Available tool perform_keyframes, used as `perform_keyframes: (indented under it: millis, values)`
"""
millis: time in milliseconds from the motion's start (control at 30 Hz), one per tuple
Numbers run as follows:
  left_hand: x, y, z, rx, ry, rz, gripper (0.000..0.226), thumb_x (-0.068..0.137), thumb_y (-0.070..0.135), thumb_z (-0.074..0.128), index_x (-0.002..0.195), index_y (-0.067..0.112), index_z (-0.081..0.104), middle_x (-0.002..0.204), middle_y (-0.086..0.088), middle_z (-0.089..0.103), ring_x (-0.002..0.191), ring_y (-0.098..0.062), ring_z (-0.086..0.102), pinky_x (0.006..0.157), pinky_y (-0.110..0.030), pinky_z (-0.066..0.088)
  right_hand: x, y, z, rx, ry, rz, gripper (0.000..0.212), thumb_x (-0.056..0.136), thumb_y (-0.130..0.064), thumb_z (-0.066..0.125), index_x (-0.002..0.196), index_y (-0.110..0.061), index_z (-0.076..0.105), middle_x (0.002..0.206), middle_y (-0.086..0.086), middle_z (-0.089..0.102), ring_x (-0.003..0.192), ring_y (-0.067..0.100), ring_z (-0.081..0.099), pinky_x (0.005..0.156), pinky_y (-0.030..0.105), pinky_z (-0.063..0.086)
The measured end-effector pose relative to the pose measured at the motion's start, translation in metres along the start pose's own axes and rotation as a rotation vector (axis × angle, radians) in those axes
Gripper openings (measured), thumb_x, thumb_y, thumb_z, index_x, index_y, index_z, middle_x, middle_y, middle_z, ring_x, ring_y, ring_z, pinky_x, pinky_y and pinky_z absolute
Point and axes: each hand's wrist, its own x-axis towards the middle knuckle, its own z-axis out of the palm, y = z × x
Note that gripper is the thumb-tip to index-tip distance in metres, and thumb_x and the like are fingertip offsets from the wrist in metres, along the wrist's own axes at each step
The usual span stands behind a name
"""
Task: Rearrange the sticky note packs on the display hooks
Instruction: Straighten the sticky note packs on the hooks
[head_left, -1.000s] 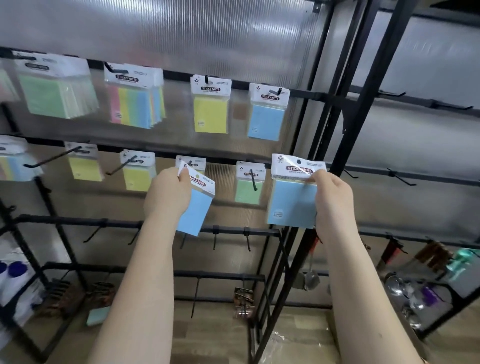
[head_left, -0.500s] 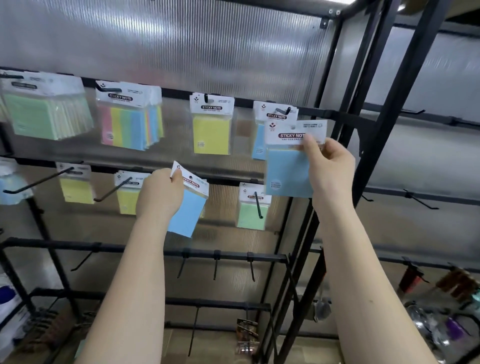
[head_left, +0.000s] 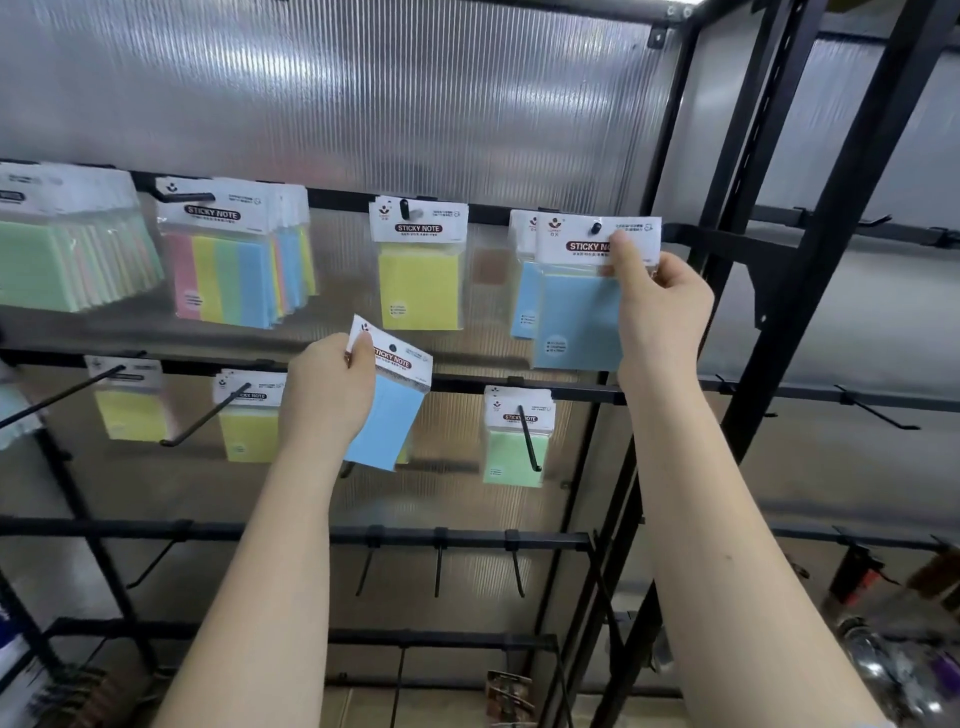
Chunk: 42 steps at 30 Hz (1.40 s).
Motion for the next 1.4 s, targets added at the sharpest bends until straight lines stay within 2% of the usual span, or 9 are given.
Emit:
perform_keyframes:
  millis: [300,467,633,833,900,1033,1133,1233,1400]
  values:
    - [0.000,0.001,0.005,-0.027,0.071,0.027,0.045,0.098,0.030,0.040,0.058,0.010,0.030,0.054,-0.004,0.038,0.052,-0.019,0.032,0.049,-0.032,0.021,0.016,0.021,0.013,-0.025,0.003,0.038,0.029,0.088,-0.033,0.066,0.069,-0.013,0.057,0.064,-0.003,0.055,0.059,0.009,0.046,0.053,0.018,0.037]
    - [-0.001,0.001,0.007,-0.043,0.074,0.017,0.045,0.098,0.031,0.040,0.059,0.010,0.033,0.056,-0.005,0.042,0.053,-0.020,0.036,0.050,-0.030,0.024,0.032,0.031,0.025,-0.075,0.016,0.027,0.029,0.090,-0.031,0.064,0.064,-0.019,0.056,0.061,-0.010,0.056,0.051,0.000,0.047,0.047,0.012,0.036]
    - [-0.002,0.005,0.011,-0.043,0.092,0.042,0.046,0.098,0.031,0.040,0.056,0.013,0.030,0.053,-0.001,0.040,0.051,-0.017,0.034,0.048,-0.030,0.022,0.043,0.041,0.035,-0.124,0.069,0.021,0.028,0.087,-0.031,0.067,0.065,-0.022,0.053,0.063,-0.011,0.053,0.055,0.002,0.046,0.052,0.015,0.037]
    - [-0.005,0.008,0.012,-0.107,0.088,0.068,0.045,0.097,0.031,0.041,0.059,0.010,0.032,0.053,-0.003,0.039,0.054,-0.023,0.033,0.050,-0.031,0.023,0.051,0.042,0.039,-0.153,0.129,0.015,0.023,0.080,-0.030,0.074,0.090,-0.021,0.054,0.083,-0.013,0.057,0.072,-0.002,0.052,0.061,0.007,0.039]
    - [-0.006,0.008,0.013,-0.126,0.077,0.076,0.044,0.097,0.032,0.041,0.064,0.003,0.041,0.058,-0.009,0.048,0.059,-0.030,0.042,0.052,-0.031,0.027,0.053,0.042,0.037,-0.181,0.141,-0.004,0.027,0.080,-0.030,0.074,0.095,-0.021,0.053,0.094,-0.008,0.059,0.081,0.002,0.053,0.071,0.011,0.040]
    - [-0.007,0.009,0.012,-0.156,0.053,0.105,0.044,0.097,0.038,0.040,0.076,0.002,0.053,0.071,-0.012,0.061,0.069,-0.036,0.052,0.056,-0.032,0.035,0.046,0.044,0.026,-0.191,0.178,-0.015,0.022,0.085,-0.030,0.068,0.099,-0.018,0.056,0.093,-0.008,0.058,0.084,0.004,0.054,0.077,0.016,0.042]
    - [-0.008,0.012,0.011,-0.201,0.015,0.135,0.043,0.096,0.044,0.041,0.083,0.009,0.062,0.077,-0.006,0.067,0.076,-0.031,0.059,0.060,-0.034,0.041,0.036,0.050,0.013,-0.199,0.194,-0.008,0.013,0.092,-0.031,0.057,0.093,-0.018,0.058,0.084,-0.014,0.057,0.076,-0.002,0.054,0.066,0.010,0.040]
    - [-0.010,0.015,0.011,-0.237,-0.015,0.152,0.046,0.096,0.047,0.042,0.083,0.008,0.062,0.077,-0.008,0.067,0.075,-0.032,0.060,0.058,-0.032,0.038,0.024,0.058,-0.001,-0.304,0.138,-0.022,0.020,0.097,-0.030,0.049,0.088,-0.015,0.059,0.077,-0.011,0.056,0.069,-0.001,0.050,0.056,0.007,0.034]
    - [-0.016,0.029,0.009,-0.277,-0.049,0.157,0.049,0.095,0.046,0.047,0.078,0.001,0.059,0.068,-0.009,0.061,0.058,-0.015,0.045,0.050,-0.024,0.029,0.004,0.081,-0.031,-0.564,-0.082,0.028,0.025,0.098,-0.024,0.045,0.093,-0.011,0.066,0.082,-0.002,0.063,0.068,0.004,0.053,0.054,0.015,0.033]
